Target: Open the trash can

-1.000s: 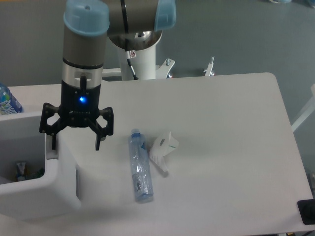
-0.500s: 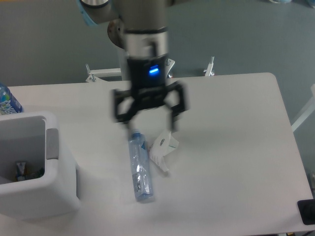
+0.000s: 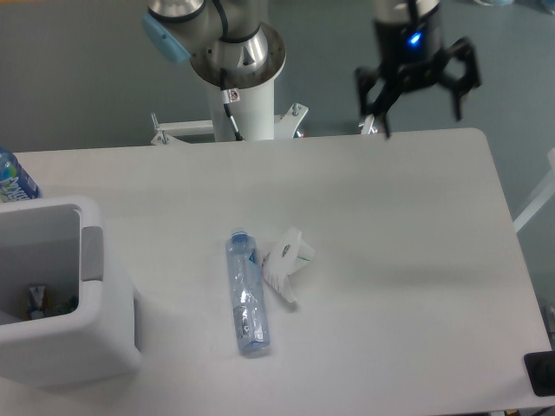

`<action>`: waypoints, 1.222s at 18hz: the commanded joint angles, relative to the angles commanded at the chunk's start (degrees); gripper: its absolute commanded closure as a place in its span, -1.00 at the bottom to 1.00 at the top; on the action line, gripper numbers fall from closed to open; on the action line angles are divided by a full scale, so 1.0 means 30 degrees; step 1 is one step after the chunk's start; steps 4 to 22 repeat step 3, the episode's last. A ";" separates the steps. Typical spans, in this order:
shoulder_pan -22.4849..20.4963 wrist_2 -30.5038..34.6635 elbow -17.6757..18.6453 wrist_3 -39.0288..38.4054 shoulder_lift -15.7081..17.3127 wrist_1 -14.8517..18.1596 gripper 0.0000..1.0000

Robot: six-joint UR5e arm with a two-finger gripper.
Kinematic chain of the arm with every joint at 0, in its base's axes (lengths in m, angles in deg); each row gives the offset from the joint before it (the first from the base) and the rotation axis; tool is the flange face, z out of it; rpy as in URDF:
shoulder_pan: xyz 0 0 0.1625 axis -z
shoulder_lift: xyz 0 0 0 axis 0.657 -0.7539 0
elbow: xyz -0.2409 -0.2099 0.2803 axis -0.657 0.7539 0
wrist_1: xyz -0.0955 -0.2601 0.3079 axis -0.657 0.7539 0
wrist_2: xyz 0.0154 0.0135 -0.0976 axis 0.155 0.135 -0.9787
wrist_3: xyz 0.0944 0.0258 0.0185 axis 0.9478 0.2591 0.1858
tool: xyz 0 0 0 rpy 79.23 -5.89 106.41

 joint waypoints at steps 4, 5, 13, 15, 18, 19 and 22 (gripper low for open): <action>-0.0852 0.0000 0.0557 0.2443 0.0235 -0.0086 -1.00; -0.0852 0.0000 0.0557 0.2443 0.0235 -0.0086 -1.00; -0.0852 0.0000 0.0557 0.2443 0.0235 -0.0086 -1.00; -0.0852 0.0000 0.0557 0.2443 0.0235 -0.0086 -1.00; -0.0852 0.0000 0.0557 0.2443 0.0235 -0.0086 -1.00; -0.0852 0.0000 0.0557 0.2443 0.0235 -0.0086 -1.00; -0.0852 0.0000 0.0557 0.2443 0.0235 -0.0086 -1.00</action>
